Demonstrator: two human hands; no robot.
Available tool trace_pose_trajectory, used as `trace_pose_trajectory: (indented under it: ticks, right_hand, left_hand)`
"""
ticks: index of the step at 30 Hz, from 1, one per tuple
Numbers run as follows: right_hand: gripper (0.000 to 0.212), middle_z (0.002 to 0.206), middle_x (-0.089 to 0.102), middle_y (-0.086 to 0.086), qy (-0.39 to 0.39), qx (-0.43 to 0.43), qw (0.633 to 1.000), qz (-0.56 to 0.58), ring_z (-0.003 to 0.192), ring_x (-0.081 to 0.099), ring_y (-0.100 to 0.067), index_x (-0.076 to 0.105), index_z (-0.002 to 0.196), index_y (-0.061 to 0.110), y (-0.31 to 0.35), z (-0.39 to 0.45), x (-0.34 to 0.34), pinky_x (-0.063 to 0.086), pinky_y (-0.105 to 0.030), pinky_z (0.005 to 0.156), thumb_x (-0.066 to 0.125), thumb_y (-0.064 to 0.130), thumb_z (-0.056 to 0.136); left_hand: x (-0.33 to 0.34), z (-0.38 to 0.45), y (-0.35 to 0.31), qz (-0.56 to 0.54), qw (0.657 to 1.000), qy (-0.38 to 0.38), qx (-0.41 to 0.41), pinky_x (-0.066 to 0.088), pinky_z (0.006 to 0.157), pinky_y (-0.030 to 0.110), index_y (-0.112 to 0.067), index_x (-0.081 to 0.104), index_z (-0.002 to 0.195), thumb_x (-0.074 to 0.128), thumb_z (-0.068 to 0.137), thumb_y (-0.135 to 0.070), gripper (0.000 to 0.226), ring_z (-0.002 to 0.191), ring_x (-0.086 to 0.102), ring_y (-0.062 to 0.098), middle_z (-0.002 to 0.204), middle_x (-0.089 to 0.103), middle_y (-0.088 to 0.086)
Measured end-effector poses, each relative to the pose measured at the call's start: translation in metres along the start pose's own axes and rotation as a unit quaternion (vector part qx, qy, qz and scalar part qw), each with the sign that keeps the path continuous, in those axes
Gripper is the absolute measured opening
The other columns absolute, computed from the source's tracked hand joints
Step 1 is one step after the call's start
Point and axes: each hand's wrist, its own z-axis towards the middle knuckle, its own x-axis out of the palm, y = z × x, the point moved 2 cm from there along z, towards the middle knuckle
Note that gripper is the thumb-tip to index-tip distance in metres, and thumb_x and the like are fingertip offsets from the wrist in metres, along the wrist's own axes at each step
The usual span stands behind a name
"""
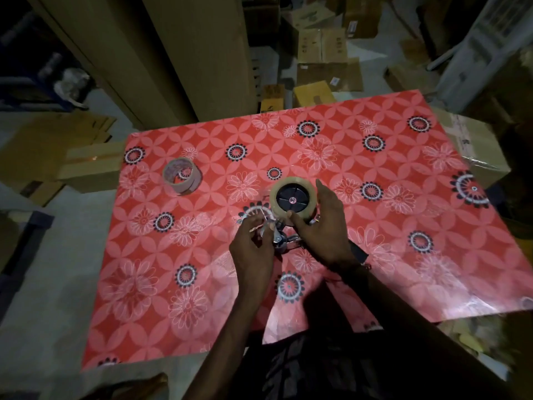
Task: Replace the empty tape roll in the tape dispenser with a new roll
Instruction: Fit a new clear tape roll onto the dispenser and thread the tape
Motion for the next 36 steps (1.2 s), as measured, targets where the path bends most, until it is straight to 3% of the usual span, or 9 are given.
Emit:
trace_pose_trajectory:
  ticks: [2, 4, 10, 16, 23, 27, 29, 33, 36]
  right_hand:
    - [0.075, 0.154, 0.051, -0.005, -0.032, -0.005, 0.999, 0.03, 0.143, 0.049, -0.026, 0.048, 0.156, 0.018, 0.004, -0.008, -0.006, 0.044, -0.044, 0.119, 0.081, 0.036, 0.091]
    - [0.066, 0.145, 0.054, -0.009, -0.067, -0.025, 0.996, 0.05, 0.136, 0.054, -0.027, 0.056, 0.147, 0.013, 0.006, -0.017, -0.009, 0.049, -0.048, 0.112, 0.076, 0.037, 0.088]
    - [0.054, 0.141, 0.054, -0.011, -0.107, -0.012, 0.994, 0.023, 0.133, 0.049, -0.028, 0.064, 0.136, 0.015, 0.005, -0.032, -0.01, 0.045, -0.054, 0.111, 0.073, 0.04, 0.089]
    - [0.049, 0.142, 0.052, -0.01, -0.115, -0.008, 0.993, 0.008, 0.134, 0.045, -0.024, 0.065, 0.131, 0.017, 0.005, -0.044, -0.01, 0.037, -0.037, 0.109, 0.072, 0.044, 0.09]
    - [0.028, 0.125, 0.059, -0.005, -0.129, -0.023, 0.991, 0.026, 0.121, 0.056, -0.023, 0.074, 0.11, 0.01, 0.001, -0.051, -0.014, 0.047, -0.031, 0.1, 0.076, 0.03, 0.089]
    - [0.025, 0.116, 0.066, -0.009, -0.142, -0.05, 0.988, 0.023, 0.111, 0.065, -0.028, 0.076, 0.108, 0.007, -0.004, -0.053, -0.018, 0.047, -0.017, 0.095, 0.08, 0.022, 0.088]
    - [0.026, 0.116, 0.068, -0.009, -0.133, -0.053, 0.989, 0.027, 0.111, 0.067, -0.025, 0.078, 0.109, 0.006, -0.006, -0.054, -0.02, 0.047, -0.011, 0.093, 0.083, 0.019, 0.087]
    - [0.028, 0.118, 0.07, -0.006, -0.108, -0.066, 0.992, 0.011, 0.111, 0.069, -0.022, 0.082, 0.113, 0.01, -0.014, -0.054, -0.026, 0.056, -0.028, 0.094, 0.09, 0.016, 0.087]
    - [0.029, 0.119, 0.07, -0.006, -0.093, -0.072, 0.993, 0.009, 0.112, 0.068, -0.021, 0.084, 0.112, 0.011, -0.017, -0.052, -0.029, 0.056, -0.031, 0.094, 0.092, 0.018, 0.085]
  left_hand:
    - [0.002, 0.005, 0.003, -0.018, 1.0, 0.014, -0.016, 0.059, 0.09, 0.023, -0.016, 0.075, 0.123, 0.075, 0.1, -0.023, 0.024, 0.101, 0.072, -0.002, 0.109, 0.077, -0.013]
    - [0.004, 0.012, 0.002, -0.027, 0.999, 0.023, -0.013, 0.057, 0.09, 0.017, -0.015, 0.077, 0.12, 0.075, 0.1, -0.021, 0.021, 0.101, 0.071, -0.007, 0.107, 0.077, -0.015]
    - [0.018, 0.044, 0.0, -0.024, 0.996, 0.088, -0.011, 0.058, 0.09, 0.025, -0.013, 0.081, 0.114, 0.077, 0.098, -0.02, 0.018, 0.101, 0.076, 0.009, 0.106, 0.082, -0.003]
    - [0.027, 0.063, -0.006, -0.025, 0.991, 0.126, 0.019, 0.057, 0.089, 0.025, -0.017, 0.082, 0.111, 0.075, 0.098, -0.019, 0.015, 0.098, 0.076, 0.004, 0.103, 0.081, -0.009]
    - [0.007, 0.035, -0.007, 0.048, 0.98, 0.114, 0.153, 0.06, 0.095, 0.039, -0.022, 0.078, 0.124, 0.067, 0.104, -0.018, 0.023, 0.122, 0.065, 0.012, 0.132, 0.066, -0.01]
    - [-0.005, 0.016, 0.002, 0.07, 0.964, 0.183, 0.181, 0.048, 0.104, 0.016, -0.027, 0.077, 0.127, 0.066, 0.105, -0.016, 0.027, 0.135, 0.054, 0.01, 0.156, 0.049, -0.002]
    - [-0.006, 0.013, 0.003, 0.088, 0.959, 0.202, 0.179, 0.039, 0.109, 0.014, -0.028, 0.076, 0.129, 0.062, 0.105, -0.012, 0.032, 0.138, 0.05, 0.01, 0.163, 0.04, -0.001]
    - [-0.003, 0.015, -0.006, 0.084, 0.963, 0.184, 0.179, 0.035, 0.104, 0.001, -0.019, 0.08, 0.121, 0.059, 0.102, 0.003, 0.036, 0.128, 0.052, 0.006, 0.159, 0.043, 0.009]
    - [-0.001, 0.017, -0.013, 0.095, 0.957, 0.182, 0.203, 0.035, 0.102, -0.001, -0.017, 0.081, 0.114, 0.058, 0.098, 0.006, 0.037, 0.131, 0.053, 0.014, 0.158, 0.045, 0.008]
